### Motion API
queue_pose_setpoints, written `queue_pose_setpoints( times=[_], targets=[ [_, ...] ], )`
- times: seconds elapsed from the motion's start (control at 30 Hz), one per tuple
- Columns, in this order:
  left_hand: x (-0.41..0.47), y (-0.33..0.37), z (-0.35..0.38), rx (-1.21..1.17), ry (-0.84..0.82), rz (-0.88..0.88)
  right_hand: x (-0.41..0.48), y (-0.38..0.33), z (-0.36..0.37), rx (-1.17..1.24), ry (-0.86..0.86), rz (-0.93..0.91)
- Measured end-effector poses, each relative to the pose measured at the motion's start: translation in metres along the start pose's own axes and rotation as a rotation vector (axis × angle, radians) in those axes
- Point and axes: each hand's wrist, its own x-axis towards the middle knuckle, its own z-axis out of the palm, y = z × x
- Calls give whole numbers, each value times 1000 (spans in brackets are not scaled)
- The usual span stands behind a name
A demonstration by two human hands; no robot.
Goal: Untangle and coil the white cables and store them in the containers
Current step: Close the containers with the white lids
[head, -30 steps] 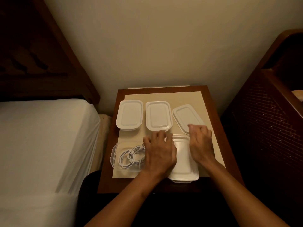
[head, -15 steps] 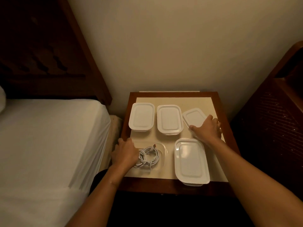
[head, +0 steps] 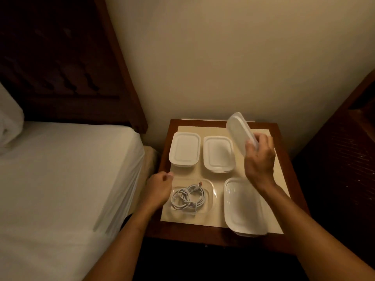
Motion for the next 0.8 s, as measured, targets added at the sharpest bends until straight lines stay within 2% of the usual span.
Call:
queue_pose_setpoints(
  times=[0.07, 0.1, 0.2, 0.37, 0.47, 0.63, 0.73, 0.8],
  targets=[
    [-5, 12, -15, -233, 42, -69, -31, -21, 0, 35, -124, -317],
    [-7, 17, -22, -274, 63, -84, -47, -26, 1, 9, -193, -461],
    [-12, 22, -34, -187, 118, -52, -84, -29, 8, -92, -332, -705],
    [-18, 19, -38, -189, -53, -155, -115, -17, 22, -206, -497, -789],
    [-19, 9, -29, -32, -109, -84, -127, -9, 26, -292, -561, -811],
    [-16, -18, -5, 246, 2, 58, -142, -3, 24, -358, -649, -803],
    [-18, -21, 4, 324, 53, 99, -145, -5, 22, -312, -718, -761],
    [-20, -21, 8, 359, 64, 111, -142, -9, 24, -303, -700, -768]
  ],
)
